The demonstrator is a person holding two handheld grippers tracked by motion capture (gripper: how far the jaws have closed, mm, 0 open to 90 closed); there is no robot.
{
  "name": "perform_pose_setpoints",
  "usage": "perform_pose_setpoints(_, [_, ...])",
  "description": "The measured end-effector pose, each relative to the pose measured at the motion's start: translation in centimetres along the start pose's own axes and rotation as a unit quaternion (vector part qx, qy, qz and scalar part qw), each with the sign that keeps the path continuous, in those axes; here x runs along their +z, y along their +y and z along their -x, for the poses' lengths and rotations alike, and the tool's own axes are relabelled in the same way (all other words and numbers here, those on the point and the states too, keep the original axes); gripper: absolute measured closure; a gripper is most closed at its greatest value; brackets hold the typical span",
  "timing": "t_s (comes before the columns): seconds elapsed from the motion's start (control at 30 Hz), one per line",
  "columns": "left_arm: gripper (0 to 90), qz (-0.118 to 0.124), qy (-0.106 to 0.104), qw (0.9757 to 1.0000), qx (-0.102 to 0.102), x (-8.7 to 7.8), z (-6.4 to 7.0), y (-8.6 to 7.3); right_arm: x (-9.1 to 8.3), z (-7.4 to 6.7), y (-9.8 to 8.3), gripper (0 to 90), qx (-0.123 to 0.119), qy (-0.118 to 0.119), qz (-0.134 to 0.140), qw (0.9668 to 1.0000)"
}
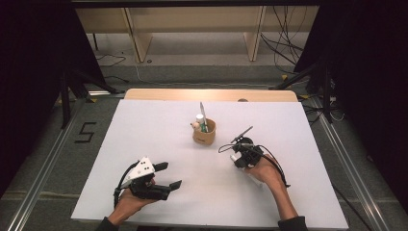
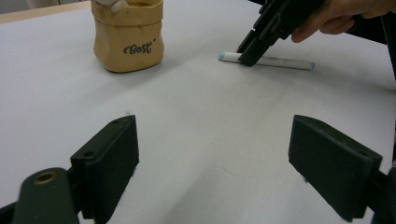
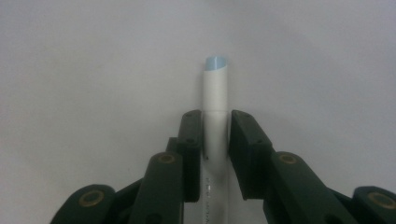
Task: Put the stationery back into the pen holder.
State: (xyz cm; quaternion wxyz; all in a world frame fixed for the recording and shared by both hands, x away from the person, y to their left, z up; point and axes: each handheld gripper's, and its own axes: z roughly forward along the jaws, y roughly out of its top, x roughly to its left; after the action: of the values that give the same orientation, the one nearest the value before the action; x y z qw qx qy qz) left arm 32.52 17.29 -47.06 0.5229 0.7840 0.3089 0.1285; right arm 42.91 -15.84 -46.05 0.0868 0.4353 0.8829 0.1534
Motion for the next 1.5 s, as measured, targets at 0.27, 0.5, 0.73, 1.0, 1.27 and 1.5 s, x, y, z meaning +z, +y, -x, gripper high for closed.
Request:
perform_pose_setpoints(0.27, [15.8, -0.001, 0.000, 1.0000, 0.000, 0.0, 0.0, 0.0, 0.0, -0.1, 0.3, 78.4, -0.005, -0.002, -0.011, 0.9999])
perform_pose_setpoints(0.5, [15.9, 0.000, 0.001, 1.0000, 0.001, -0.1, -0.1, 0.0, -0.5, 0.4, 0.1, 78.8, -0.002, 0.006, 0.010, 0.9999])
perform_pose_setpoints(0.73, [15.9, -0.001, 0.001, 1.0000, 0.000, -0.1, -0.1, 0.0, -2.8, 1.3, -0.2, 78.8, 0.008, 0.026, 0.080, 0.9964])
perform_pose_setpoints(1.0, [15.9, 0.003, 0.003, 1.0000, -0.002, -0.1, -0.1, 0.0, -4.7, 2.1, -0.2, 78.8, 0.042, 0.061, 0.196, 0.9778])
perform_pose_setpoints(1.27, [15.8, 0.006, 0.003, 0.9999, -0.008, -0.1, -0.2, 0.0, -6.5, 2.9, 0.0, 78.8, 0.094, 0.067, 0.318, 0.9409])
perform_pose_setpoints(1.5, [15.9, 0.007, 0.003, 0.9999, -0.009, -0.2, -0.2, 0.0, -6.8, 3.0, 1.9, 78.8, 0.113, 0.082, 0.368, 0.9194])
